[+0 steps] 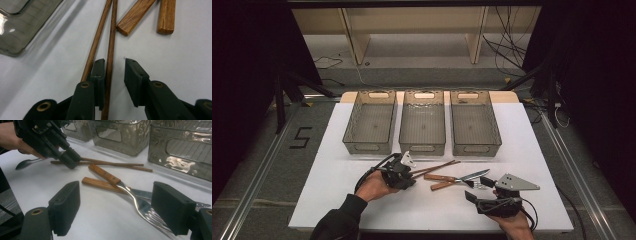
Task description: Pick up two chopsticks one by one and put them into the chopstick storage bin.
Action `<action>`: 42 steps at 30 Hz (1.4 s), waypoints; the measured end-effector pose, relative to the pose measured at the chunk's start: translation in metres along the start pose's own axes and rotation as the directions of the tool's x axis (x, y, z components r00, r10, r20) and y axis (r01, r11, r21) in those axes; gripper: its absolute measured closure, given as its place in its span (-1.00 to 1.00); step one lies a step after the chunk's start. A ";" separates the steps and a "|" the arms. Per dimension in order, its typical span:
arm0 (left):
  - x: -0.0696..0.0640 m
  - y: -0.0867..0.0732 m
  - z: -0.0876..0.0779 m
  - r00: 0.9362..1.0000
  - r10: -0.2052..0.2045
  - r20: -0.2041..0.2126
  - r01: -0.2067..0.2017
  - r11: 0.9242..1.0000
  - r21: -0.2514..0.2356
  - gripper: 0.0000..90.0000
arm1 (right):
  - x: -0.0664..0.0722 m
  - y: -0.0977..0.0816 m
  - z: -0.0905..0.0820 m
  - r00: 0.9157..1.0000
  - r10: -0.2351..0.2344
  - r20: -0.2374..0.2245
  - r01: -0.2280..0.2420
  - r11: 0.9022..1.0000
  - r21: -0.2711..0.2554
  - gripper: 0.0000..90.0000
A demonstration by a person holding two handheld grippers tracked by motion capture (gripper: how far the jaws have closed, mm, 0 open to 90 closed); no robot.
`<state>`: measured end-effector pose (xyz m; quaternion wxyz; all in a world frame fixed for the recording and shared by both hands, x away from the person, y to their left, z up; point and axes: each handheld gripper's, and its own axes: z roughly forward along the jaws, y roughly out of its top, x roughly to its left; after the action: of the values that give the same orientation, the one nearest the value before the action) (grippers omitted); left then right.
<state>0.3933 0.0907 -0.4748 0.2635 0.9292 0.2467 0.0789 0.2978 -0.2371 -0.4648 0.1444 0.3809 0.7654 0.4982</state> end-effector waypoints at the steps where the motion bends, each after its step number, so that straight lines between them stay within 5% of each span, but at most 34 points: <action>1: 0.000 0.001 0.000 1.000 0.003 0.004 -0.003 1.000 0.005 0.55 | 0.000 0.000 0.000 1.000 0.000 -0.001 0.000 1.000 0.000 -0.46; 12: 0.003 0.006 0.001 1.000 0.019 0.006 -0.019 0.999 0.043 0.77 | 0.000 0.000 0.001 1.000 -0.002 -0.003 0.002 1.000 0.003 -0.46; 23: 0.001 0.005 -0.001 0.999 0.046 0.002 -0.046 0.999 0.016 0.87 | 0.000 -0.001 0.001 1.000 0.000 -0.003 0.000 1.000 0.005 -0.46; 42: -0.011 0.006 -0.049 0.997 0.070 -0.008 -0.071 0.994 -0.085 0.88 | 0.000 -0.001 0.000 1.000 -0.003 -0.010 0.003 1.000 0.002 -0.46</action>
<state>0.3730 0.1031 -0.4305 0.2995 0.9250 0.2108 0.1010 0.2973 -0.2370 -0.4658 0.1410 0.3774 0.7673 0.4989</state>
